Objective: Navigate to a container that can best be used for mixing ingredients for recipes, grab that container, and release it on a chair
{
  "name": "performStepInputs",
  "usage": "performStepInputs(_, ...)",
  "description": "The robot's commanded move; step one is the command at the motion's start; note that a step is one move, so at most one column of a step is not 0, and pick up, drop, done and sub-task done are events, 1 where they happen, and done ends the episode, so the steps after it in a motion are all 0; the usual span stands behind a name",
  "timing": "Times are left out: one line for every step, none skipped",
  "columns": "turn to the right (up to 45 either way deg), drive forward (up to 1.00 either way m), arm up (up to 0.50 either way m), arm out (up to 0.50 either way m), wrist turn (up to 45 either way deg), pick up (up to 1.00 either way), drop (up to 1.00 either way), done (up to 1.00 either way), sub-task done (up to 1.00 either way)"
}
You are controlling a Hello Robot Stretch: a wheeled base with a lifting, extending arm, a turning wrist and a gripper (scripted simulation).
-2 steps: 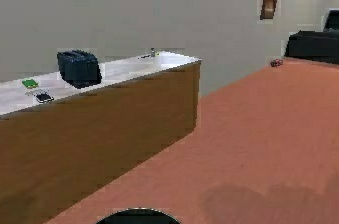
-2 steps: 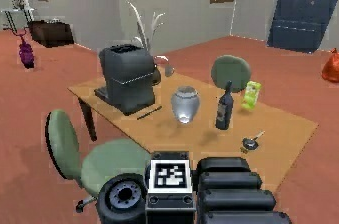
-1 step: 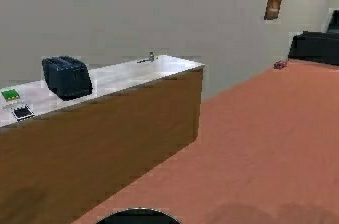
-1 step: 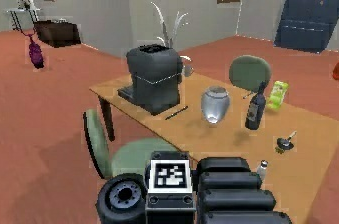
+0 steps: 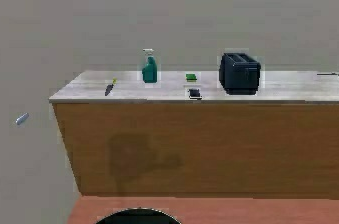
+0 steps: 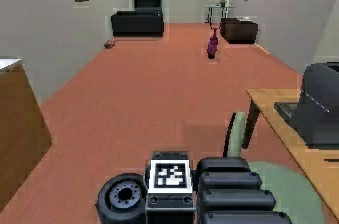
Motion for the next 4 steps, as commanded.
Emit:
performStepInputs(36.0, 0.00, 0.00, 0.00, 0.0, 0.00, 0.00, 0.00, 0.00)
performStepInputs(0.0, 0.00, 0.00, 0.48, 0.0, 0.00, 0.00, 0.00, 0.00)
performStepInputs(0.0, 0.00, 0.00, 0.00, 45.0, 0.00, 0.00, 0.00, 0.00)
performStepInputs(0.0, 0.00, 0.00, 0.00, 45.0, 0.00, 0.00, 0.00, 0.00)
